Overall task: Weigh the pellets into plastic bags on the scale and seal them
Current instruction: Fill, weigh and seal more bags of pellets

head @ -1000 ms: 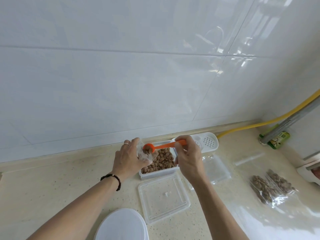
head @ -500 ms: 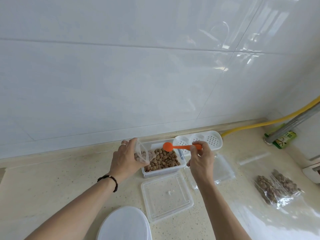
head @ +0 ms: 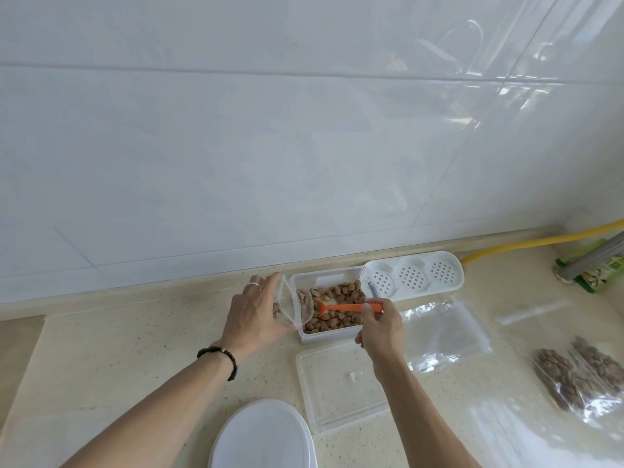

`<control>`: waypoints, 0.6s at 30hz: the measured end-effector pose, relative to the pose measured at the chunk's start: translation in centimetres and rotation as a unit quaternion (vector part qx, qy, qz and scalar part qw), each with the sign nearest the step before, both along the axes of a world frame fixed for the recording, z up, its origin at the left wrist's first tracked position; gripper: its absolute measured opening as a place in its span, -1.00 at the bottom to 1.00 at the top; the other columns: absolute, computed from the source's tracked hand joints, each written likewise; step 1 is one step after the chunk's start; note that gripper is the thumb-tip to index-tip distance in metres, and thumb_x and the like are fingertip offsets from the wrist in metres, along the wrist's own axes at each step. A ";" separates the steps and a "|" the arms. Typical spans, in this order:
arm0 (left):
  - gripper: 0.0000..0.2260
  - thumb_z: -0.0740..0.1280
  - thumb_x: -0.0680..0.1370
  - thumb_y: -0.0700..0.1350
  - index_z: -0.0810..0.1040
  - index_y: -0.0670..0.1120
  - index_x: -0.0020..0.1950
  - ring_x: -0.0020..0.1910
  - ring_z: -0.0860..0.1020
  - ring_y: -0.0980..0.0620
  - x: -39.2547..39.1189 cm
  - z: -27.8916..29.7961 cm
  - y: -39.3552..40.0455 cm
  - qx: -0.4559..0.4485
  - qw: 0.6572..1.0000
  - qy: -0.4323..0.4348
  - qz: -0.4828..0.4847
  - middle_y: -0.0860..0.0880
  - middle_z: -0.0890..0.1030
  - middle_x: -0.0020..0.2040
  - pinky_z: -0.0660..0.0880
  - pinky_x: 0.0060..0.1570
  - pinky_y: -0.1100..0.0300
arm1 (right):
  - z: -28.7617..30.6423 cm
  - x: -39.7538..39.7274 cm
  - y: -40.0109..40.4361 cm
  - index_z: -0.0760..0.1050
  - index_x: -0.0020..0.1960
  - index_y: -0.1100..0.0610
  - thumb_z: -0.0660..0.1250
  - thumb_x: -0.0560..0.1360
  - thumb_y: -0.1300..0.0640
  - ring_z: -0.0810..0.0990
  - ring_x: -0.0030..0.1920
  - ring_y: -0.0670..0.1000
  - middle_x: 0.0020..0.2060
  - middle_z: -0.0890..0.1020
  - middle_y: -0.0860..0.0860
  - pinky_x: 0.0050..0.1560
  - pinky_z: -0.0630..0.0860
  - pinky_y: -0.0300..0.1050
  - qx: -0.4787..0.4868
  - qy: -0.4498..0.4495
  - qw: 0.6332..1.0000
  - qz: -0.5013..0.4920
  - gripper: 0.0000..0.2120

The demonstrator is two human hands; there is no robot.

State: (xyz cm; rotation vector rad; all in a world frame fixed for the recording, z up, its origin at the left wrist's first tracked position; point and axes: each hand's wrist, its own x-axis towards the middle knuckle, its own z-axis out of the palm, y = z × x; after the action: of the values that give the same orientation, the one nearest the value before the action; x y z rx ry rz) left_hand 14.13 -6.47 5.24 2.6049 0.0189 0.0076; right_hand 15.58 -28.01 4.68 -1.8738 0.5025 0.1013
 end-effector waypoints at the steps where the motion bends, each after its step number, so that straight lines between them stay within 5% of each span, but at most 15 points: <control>1: -0.24 0.52 0.31 0.17 0.29 0.00 0.42 0.06 0.47 -0.05 0.1 -0.1 0.0 0.003 1.000 -0.002 0.000 0.00 0.38 0.07 0.35 -0.05 0.11 | 0.0 0.0 -0.1 0.46 0.07 0.11 0.18 0.62 0.18 0.50 -0.53 -0.04 -0.17 0.64 0.17 -0.50 0.42 -0.19 0.018 0.008 1.000 -0.015 -0.90; 11: -0.20 0.49 0.31 0.19 0.25 0.00 0.45 0.10 0.49 -0.07 0.7 0.0 -0.2 0.055 0.998 -0.015 -0.001 -0.07 0.44 0.13 0.41 -0.02 0.09 | 1.6 -0.3 -2.4 0.45 0.03 0.14 0.20 0.61 0.23 0.46 -0.50 -0.02 -0.11 0.69 0.14 -0.40 0.41 -0.12 0.143 0.032 0.981 -0.128 -0.93; 18: -0.39 0.44 0.33 0.19 0.32 0.02 0.28 0.05 0.50 -0.08 1.5 1.2 -1.7 0.072 0.997 -0.022 0.002 -0.02 0.43 0.02 0.37 -0.10 0.07 | 6.0 -0.7 -2.9 0.46 0.04 0.13 0.19 0.62 0.23 0.45 -0.50 -0.03 -0.16 0.71 0.08 -0.37 0.42 -0.12 0.169 -0.030 0.980 -0.104 -0.92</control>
State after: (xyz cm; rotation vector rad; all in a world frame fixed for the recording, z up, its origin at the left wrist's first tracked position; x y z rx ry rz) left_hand 15.61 -8.15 6.45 2.7476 0.0068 0.0710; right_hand 14.89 -30.87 10.70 -1.4803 0.5964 -0.0095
